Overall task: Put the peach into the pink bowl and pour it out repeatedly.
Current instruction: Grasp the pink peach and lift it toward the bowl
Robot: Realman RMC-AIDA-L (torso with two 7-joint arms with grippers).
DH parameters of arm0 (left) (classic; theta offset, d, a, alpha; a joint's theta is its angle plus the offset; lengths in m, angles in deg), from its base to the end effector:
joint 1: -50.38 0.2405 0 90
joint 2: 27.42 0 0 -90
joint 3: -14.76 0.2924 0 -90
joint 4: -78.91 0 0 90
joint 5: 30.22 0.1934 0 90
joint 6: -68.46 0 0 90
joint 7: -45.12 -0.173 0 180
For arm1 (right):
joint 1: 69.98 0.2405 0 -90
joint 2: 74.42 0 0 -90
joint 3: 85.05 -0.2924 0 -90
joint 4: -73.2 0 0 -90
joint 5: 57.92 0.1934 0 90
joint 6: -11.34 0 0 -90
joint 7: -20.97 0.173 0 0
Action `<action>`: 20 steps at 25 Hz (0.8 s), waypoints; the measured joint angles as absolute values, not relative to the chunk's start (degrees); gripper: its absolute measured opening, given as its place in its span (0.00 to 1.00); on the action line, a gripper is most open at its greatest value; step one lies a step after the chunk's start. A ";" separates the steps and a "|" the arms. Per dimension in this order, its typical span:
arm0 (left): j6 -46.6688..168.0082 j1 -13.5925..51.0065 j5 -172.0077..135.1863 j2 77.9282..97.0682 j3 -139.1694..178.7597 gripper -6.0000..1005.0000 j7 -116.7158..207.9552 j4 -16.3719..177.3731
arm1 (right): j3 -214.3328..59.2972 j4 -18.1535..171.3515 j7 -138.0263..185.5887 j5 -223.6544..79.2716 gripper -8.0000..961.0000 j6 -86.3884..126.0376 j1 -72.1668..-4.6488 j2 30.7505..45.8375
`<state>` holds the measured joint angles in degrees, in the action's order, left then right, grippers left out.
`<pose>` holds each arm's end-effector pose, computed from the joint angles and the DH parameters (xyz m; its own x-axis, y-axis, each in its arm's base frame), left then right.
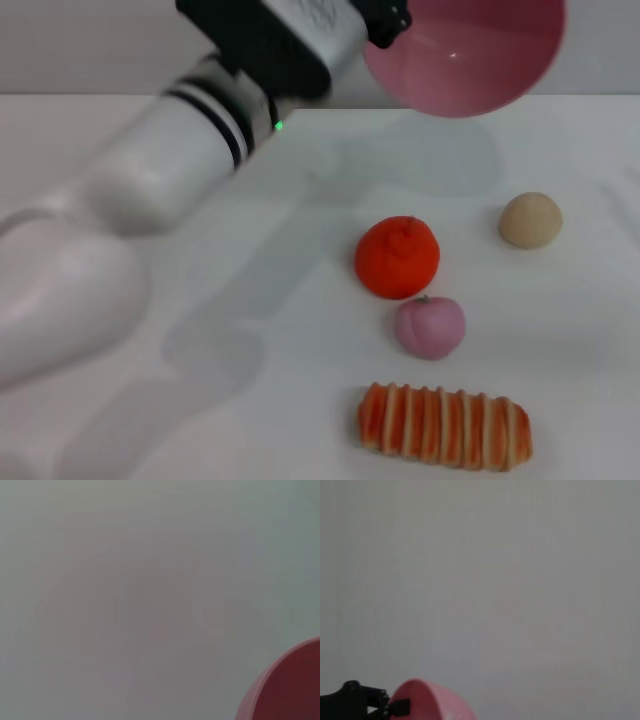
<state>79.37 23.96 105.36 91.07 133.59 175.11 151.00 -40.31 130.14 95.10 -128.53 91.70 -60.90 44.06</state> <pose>-0.0940 0.4042 -0.0736 0.8974 -0.3190 0.3050 0.1229 -0.4831 -0.8669 0.2951 0.3177 0.1020 0.6143 0.0991 -0.7828 -0.6104 -0.5690 -0.5511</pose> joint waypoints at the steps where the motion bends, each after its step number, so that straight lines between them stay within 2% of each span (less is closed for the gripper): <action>1: 75.86 23.63 104.15 91.04 131.70 0.04 175.71 151.73 | -40.25 130.28 95.63 -129.18 0.48 91.76 -60.83 44.06; 7: 45.85 17.73 98.67 90.71 110.68 0.04 183.51 153.58 | -40.15 133.04 102.40 -137.12 0.48 96.33 -58.90 44.05; 8: 31.84 12.82 99.10 90.38 99.05 0.04 186.91 150.71 | -40.13 134.10 104.03 -138.88 0.48 97.62 -58.46 44.05; 9: 31.84 12.82 99.10 90.38 99.05 0.04 186.91 150.71 | -39.85 136.59 107.15 -142.42 0.48 99.67 -57.59 44.05; 12: 14.20 4.27 102.77 89.50 82.99 0.04 187.87 142.90 | -38.96 140.25 111.34 -147.27 0.48 102.01 -56.67 44.06; 14: 6.97 1.14 107.27 88.69 76.96 0.04 187.67 139.59 | -37.45 144.82 116.38 -152.73 0.48 104.88 -55.64 44.05; 20: 2.41 1.15 111.29 88.36 75.59 0.05 188.44 139.47 | -27.84 157.89 138.69 -177.75 0.48 110.22 -48.22 44.13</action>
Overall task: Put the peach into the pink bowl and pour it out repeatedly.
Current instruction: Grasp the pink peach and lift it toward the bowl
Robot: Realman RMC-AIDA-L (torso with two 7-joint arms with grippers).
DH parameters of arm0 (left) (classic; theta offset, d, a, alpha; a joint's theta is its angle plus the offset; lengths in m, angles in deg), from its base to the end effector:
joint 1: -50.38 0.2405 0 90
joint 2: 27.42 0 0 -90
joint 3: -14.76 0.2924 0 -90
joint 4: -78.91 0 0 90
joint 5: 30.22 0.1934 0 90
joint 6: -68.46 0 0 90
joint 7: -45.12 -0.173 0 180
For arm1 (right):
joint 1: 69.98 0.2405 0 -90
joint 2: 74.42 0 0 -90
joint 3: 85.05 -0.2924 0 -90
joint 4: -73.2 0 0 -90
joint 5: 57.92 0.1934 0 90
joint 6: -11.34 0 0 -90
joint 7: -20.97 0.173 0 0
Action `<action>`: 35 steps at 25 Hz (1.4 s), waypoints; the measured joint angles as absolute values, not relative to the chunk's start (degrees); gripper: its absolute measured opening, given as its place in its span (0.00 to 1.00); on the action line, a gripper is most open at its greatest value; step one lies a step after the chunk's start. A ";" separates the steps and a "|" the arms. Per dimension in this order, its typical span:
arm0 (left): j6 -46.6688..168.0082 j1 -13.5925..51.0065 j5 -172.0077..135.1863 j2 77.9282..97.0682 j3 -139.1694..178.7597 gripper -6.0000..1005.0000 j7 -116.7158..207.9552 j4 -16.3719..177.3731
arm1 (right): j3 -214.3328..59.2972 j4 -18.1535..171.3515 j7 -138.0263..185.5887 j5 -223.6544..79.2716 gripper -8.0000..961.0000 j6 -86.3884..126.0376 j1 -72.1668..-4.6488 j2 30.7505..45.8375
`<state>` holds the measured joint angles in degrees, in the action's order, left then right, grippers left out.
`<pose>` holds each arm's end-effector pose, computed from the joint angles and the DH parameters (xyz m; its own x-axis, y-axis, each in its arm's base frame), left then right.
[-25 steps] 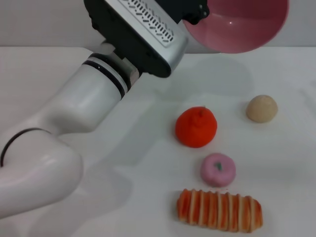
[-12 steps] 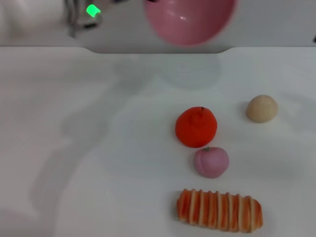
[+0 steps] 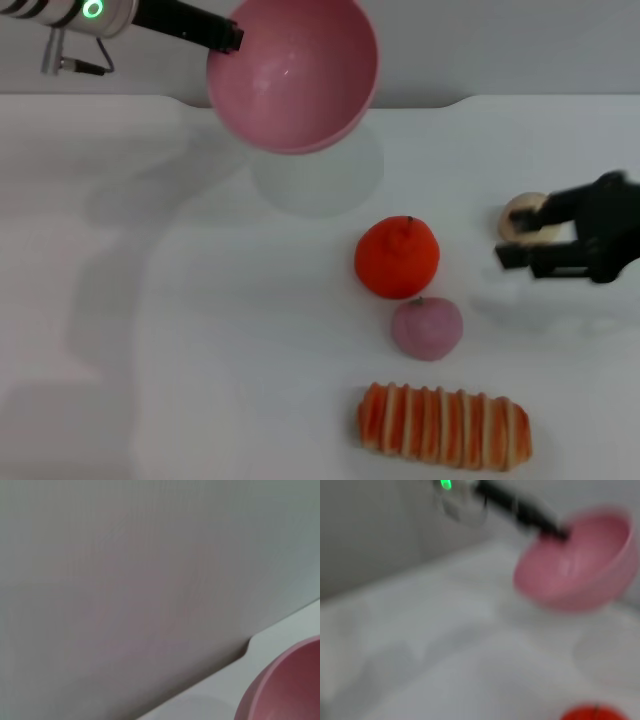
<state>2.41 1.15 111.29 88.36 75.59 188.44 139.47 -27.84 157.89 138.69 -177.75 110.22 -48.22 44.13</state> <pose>-0.1625 0.4876 0.0068 0.7673 0.5731 0.2876 0.6276 -0.5791 -0.5203 0.2238 0.3189 0.0186 0.8860 -0.4150 -0.2069 -0.4548 -0.8645 -0.2138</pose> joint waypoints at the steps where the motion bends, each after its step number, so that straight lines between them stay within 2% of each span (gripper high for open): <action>1: 2.28 1.34 111.34 88.35 75.63 0.05 188.45 139.47 | -25.86 158.08 140.60 -180.00 0.48 110.52 -46.98 44.20; 8: 2.17 2.30 111.74 88.40 76.16 0.05 187.98 139.12 | -10.71 151.12 149.43 -194.70 0.48 104.79 -38.04 44.40; 16: 2.22 3.77 111.81 88.88 76.29 0.04 187.72 139.47 | -2.72 137.50 151.01 -196.66 0.48 94.83 -32.18 44.46; 30: 2.15 4.16 111.83 89.06 76.37 0.04 186.48 139.49 | -0.84 130.67 151.35 -197.19 0.48 88.88 -29.86 44.41; 35: 2.19 4.14 111.82 89.04 76.37 0.04 186.45 139.47 | -0.79 132.17 151.35 -197.23 0.36 89.34 -30.14 44.40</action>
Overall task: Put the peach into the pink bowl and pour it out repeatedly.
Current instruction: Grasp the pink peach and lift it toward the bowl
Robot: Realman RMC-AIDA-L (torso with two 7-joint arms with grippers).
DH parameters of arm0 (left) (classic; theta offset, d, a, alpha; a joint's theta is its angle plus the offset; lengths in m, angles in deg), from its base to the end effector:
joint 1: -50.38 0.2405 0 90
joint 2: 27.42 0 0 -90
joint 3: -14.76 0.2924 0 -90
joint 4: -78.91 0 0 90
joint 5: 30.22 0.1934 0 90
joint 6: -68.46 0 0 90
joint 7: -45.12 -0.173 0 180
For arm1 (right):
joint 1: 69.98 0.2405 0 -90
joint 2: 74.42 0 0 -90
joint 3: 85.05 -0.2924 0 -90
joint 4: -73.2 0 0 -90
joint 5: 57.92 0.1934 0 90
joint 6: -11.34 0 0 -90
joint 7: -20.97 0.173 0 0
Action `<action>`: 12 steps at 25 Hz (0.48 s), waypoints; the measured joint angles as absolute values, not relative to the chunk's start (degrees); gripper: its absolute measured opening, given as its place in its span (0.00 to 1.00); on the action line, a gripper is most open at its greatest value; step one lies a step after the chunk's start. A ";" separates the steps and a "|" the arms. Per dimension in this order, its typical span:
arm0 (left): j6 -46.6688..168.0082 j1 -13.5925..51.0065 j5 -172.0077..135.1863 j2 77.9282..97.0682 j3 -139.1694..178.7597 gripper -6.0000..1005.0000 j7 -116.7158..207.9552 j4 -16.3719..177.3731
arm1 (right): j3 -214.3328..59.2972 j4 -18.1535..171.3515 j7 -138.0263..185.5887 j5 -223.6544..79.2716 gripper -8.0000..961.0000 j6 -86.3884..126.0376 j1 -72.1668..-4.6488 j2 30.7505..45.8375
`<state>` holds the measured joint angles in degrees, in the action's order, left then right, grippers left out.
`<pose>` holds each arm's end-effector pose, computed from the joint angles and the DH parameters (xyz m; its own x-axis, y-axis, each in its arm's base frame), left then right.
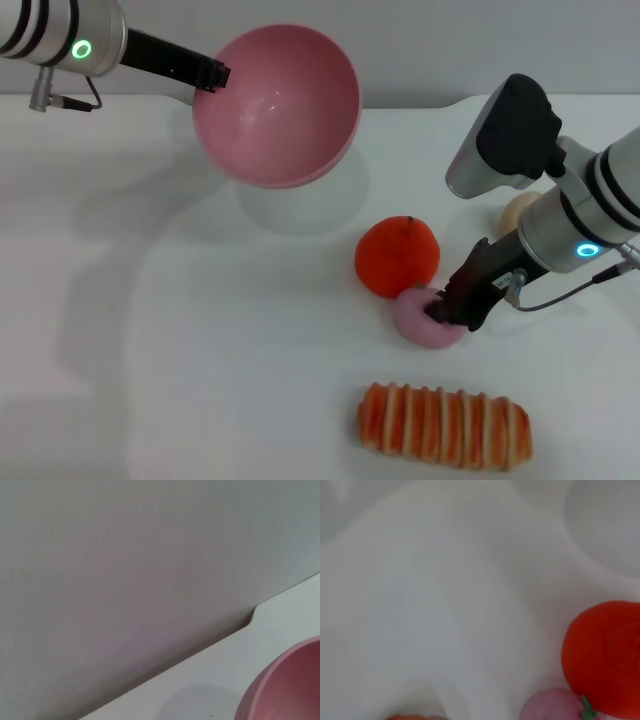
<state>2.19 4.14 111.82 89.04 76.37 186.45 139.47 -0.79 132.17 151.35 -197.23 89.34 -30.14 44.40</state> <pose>-0.1866 0.4751 -0.0012 0.7634 0.5955 0.2501 0.6237 -0.5791 -0.5250 0.2242 0.3704 -0.0952 0.8485 -0.4594 0.2625 -0.3999 -0.8817 -0.2505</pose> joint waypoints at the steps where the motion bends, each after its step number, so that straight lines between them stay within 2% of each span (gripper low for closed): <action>1: 2.19 4.14 111.82 89.04 76.37 0.04 186.44 139.47 | -0.79 132.77 151.35 -197.23 0.28 89.79 -30.33 44.39; 3: 2.15 4.14 111.81 89.03 76.37 0.04 186.45 139.43 | -0.99 135.28 151.40 -197.24 0.12 91.45 -31.13 44.32; 8: 1.69 4.27 111.80 89.00 76.37 0.04 186.45 139.07 | -2.85 153.24 152.01 -197.22 0.04 98.98 -36.18 44.25; 12: 0.57 4.79 111.81 89.03 77.45 0.04 186.45 138.94 | -6.77 167.24 152.41 -196.82 0.04 103.84 -38.49 44.36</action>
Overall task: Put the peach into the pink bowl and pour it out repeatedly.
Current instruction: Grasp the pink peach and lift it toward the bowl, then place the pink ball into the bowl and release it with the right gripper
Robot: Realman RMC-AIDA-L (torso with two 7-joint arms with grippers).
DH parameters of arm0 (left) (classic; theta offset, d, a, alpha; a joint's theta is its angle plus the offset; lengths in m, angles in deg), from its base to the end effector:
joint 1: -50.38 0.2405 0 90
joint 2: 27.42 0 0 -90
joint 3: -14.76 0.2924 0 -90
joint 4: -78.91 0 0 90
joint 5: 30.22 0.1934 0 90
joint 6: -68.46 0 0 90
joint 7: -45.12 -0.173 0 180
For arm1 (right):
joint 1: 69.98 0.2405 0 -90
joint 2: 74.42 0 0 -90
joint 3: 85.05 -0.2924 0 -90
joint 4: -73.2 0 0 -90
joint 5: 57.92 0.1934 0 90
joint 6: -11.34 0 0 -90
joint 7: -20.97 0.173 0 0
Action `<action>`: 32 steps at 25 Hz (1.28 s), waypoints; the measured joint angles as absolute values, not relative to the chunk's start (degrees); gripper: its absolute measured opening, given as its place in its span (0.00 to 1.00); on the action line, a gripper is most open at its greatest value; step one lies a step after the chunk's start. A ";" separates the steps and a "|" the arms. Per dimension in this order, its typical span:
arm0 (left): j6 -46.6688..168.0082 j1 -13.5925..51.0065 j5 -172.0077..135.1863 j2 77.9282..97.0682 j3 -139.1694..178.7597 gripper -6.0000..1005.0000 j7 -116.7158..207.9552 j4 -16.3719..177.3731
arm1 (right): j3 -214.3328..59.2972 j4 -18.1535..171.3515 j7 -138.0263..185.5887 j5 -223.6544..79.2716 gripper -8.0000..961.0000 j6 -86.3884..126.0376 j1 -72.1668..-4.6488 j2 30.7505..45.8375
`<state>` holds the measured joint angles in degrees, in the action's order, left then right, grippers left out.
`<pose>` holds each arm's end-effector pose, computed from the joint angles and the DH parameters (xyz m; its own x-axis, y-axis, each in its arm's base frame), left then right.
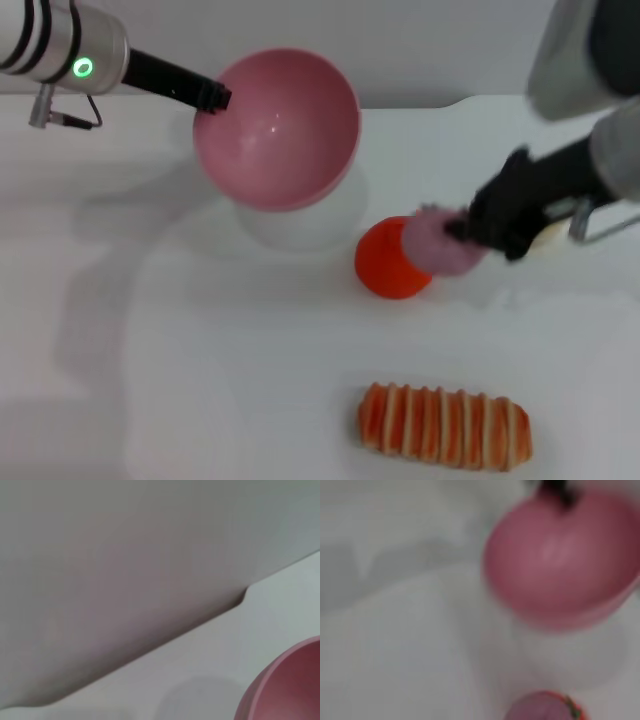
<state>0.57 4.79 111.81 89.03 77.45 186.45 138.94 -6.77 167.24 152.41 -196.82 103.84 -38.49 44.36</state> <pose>-0.1940 0.4669 -0.0084 0.7560 0.6191 0.2126 0.6268 -0.5911 -0.5076 0.1648 0.3515 -0.0194 0.9508 -0.2759 0.1409 -0.2121 -0.9113 -0.3530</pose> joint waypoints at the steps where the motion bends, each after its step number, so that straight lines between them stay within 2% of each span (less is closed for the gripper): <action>1: 0.38 5.03 111.80 89.18 78.06 0.04 186.45 138.94 | -7.68 170.08 152.57 -196.73 0.04 104.59 -38.64 44.42; 9: -0.67 6.23 111.81 89.93 81.16 0.04 186.46 138.76 | -10.15 182.43 154.10 -193.69 0.04 102.79 -37.72 44.53; 20: -1.00 5.98 111.35 90.44 86.70 0.04 187.03 138.94 | -4.67 162.81 150.08 -192.04 0.04 89.49 -31.89 44.40; 27: -0.76 5.64 111.31 90.44 86.83 0.04 186.95 138.70 | -4.75 162.45 148.92 -190.30 0.26 87.73 -32.38 44.42; 31: -0.28 5.64 111.26 90.44 86.83 0.04 186.61 138.59 | -6.60 166.65 146.75 -187.37 0.46 85.15 -36.37 44.35; 32: -0.14 5.65 111.23 90.44 86.84 0.04 186.56 138.59 | -7.46 167.65 145.62 -185.88 0.46 84.41 -37.73 44.39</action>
